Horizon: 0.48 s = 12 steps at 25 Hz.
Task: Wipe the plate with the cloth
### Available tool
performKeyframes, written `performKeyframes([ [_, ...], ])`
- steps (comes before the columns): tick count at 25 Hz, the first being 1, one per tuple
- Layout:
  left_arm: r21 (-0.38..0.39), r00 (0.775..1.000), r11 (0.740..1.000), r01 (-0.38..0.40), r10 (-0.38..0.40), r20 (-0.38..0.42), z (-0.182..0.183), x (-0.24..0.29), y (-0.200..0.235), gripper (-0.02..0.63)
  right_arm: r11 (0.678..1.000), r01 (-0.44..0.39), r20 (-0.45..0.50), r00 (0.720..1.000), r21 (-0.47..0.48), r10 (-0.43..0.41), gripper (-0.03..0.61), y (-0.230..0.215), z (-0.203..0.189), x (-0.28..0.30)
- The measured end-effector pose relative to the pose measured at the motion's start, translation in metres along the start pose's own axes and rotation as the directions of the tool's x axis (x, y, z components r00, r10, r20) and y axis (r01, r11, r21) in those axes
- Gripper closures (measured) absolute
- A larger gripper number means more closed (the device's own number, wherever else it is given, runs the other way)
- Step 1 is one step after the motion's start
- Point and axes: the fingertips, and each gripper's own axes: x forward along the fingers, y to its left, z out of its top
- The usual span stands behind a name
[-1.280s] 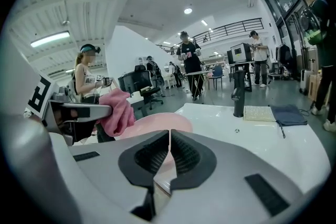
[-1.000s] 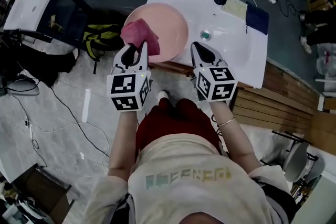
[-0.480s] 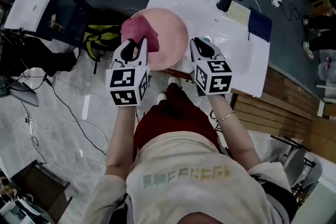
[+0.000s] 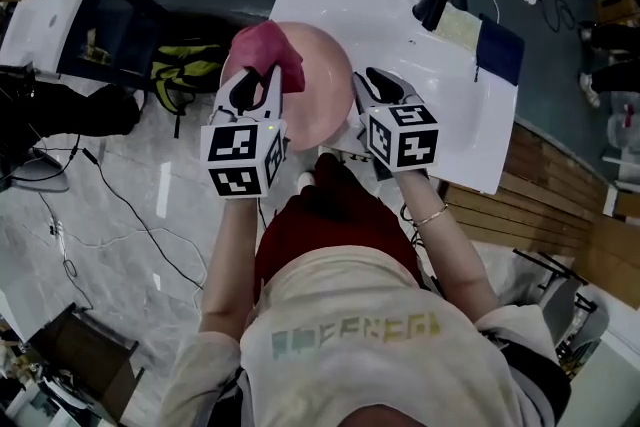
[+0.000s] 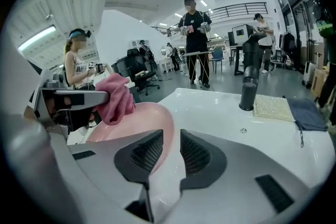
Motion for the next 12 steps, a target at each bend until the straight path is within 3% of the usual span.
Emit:
performKeyframes([
  [12, -0.034, 0.998, 0.999, 0.018, -0.020, -0.059, -0.010, 0.036, 0.003, 0.546, 0.997, -0.070, -0.106, 0.992, 0.017, 0.071, 0.479, -0.004, -0.013, 0.037],
])
